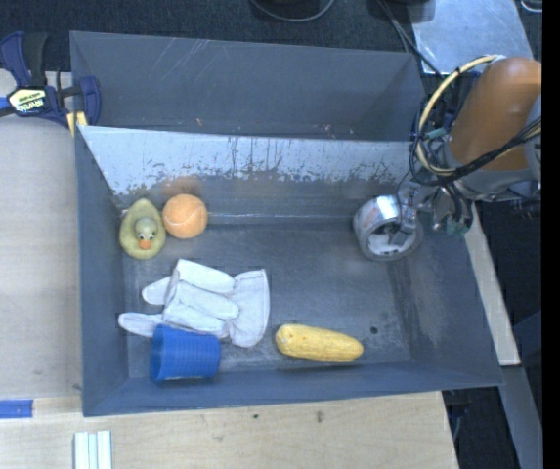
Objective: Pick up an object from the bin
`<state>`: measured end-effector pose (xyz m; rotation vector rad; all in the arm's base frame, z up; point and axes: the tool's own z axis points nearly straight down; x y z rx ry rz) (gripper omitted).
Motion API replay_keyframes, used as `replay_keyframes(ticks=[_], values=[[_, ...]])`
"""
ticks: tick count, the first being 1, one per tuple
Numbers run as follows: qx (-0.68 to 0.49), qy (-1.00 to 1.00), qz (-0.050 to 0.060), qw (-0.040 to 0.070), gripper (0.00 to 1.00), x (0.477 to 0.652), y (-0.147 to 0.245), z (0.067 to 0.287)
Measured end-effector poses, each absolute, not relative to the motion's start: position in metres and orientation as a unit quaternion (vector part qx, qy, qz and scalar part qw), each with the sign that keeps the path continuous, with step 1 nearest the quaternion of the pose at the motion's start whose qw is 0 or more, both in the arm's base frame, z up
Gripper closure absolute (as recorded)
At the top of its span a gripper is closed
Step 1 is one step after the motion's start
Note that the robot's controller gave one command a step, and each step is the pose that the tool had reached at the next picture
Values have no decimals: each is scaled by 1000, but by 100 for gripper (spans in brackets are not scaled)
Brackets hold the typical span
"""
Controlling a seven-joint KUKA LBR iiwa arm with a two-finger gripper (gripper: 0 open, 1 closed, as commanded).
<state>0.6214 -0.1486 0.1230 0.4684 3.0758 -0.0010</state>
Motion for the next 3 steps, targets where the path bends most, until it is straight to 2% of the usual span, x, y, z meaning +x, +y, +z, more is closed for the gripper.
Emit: replay_keyframes(ticks=[3], values=[[150,989,0,14,100,621,-149,138]])
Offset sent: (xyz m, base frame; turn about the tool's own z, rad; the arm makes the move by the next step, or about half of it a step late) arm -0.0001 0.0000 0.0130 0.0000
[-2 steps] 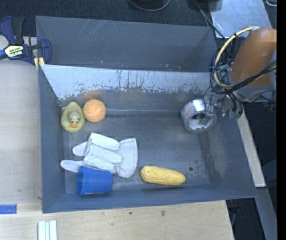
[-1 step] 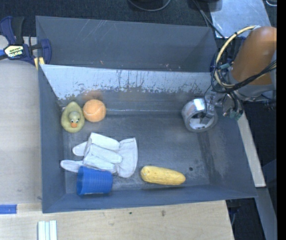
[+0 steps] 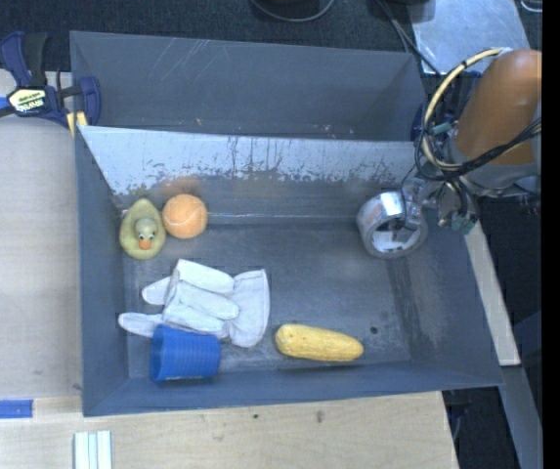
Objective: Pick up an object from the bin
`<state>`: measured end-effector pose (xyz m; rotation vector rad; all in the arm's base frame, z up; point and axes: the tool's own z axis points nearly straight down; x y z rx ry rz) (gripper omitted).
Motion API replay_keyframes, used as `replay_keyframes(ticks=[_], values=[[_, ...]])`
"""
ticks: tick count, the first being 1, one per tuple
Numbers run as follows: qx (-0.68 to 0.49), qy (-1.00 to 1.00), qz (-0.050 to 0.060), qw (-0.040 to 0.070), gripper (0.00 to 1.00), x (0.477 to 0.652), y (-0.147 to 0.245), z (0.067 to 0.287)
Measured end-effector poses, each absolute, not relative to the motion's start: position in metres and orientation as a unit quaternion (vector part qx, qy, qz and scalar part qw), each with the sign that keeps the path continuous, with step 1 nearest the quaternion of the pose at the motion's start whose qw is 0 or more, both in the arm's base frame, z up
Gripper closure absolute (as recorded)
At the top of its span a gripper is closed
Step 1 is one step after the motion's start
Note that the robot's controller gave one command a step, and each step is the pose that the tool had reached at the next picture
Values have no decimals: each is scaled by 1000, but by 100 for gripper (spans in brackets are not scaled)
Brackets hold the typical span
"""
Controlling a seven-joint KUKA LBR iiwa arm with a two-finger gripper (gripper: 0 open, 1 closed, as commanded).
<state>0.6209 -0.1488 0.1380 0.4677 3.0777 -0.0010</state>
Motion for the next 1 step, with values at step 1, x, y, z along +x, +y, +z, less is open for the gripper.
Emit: replay_keyframes(ticks=[1], values=[[150,989,0,12,100,620,-149,152]])
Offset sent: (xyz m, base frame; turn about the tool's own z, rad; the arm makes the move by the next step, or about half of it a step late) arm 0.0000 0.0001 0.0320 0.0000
